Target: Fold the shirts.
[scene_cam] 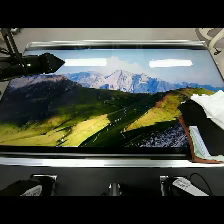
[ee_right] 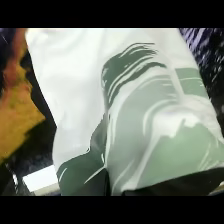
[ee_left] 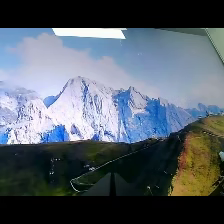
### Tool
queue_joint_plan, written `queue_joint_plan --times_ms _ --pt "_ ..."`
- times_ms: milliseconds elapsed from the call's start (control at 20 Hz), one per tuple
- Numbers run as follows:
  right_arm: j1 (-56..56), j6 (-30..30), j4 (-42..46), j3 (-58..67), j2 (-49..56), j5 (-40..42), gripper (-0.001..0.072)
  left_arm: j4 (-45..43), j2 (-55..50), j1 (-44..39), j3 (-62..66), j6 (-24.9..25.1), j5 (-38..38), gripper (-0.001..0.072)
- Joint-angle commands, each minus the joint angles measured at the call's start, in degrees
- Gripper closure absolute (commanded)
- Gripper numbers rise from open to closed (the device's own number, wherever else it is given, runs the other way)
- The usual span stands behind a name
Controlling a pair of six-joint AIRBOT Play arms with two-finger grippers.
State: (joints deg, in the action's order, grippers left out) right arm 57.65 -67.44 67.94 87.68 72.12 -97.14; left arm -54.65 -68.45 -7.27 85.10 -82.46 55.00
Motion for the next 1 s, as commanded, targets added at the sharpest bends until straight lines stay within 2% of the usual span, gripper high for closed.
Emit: queue_joint_plan --times_ms 0,250,500,550,600,650,700,850,950 --pt "-4.72 0.87 12.33 -9.05 -0.57 -2.93 0.0695 0.02 0.04 0.04 -0.02 0.0 0.22 0.0674" --pt "-4.59 2.58 25.05 -11.37 -0.57 -1.88 0.0693 0.02 0.04 0.04 0.0 0.0 0.92 0.0674" --pt "-4.59 2.08 25.27 -14.29 -0.52 2.36 0.0692 0.22 0.04 0.04 0.0 -0.02 0.92 0.0673" --pt "-4.59 2.03 24.41 -15.39 -0.52 2.4 0.0632 0.22 0.04 0.04 0.0 -0.02 0.92 0.0674" --pt "-4.59 2.12 23.34 -15.8 -0.52 2.82 0.0337 0.22 0.04 0.04 0.0 -0.02 0.92 0.0674" --pt "-4.59 3.1 22.69 -15.63 -0.59 3.74 0.0112 0.22 0.04 0.04 0.0 -0.02 0.92 0.0674" --pt "-4.59 5.35 22.67 -14.82 -0.63 4.81 0.0031 0.28 0.04 0.04 0.0 -0.02 0.92 0.0674" --pt "-4.66 11.91 22.53 -6.75 -0.63 7.63 0.0028 0.68 0.04 0.04 0.11 0.02 0.9 0.0674" --pt "-4.68 14.36 18.23 1.73 -0.66 15.32 0.0037 0.55 0.0 0.04 0.5 0.81 0.66 0.0675"
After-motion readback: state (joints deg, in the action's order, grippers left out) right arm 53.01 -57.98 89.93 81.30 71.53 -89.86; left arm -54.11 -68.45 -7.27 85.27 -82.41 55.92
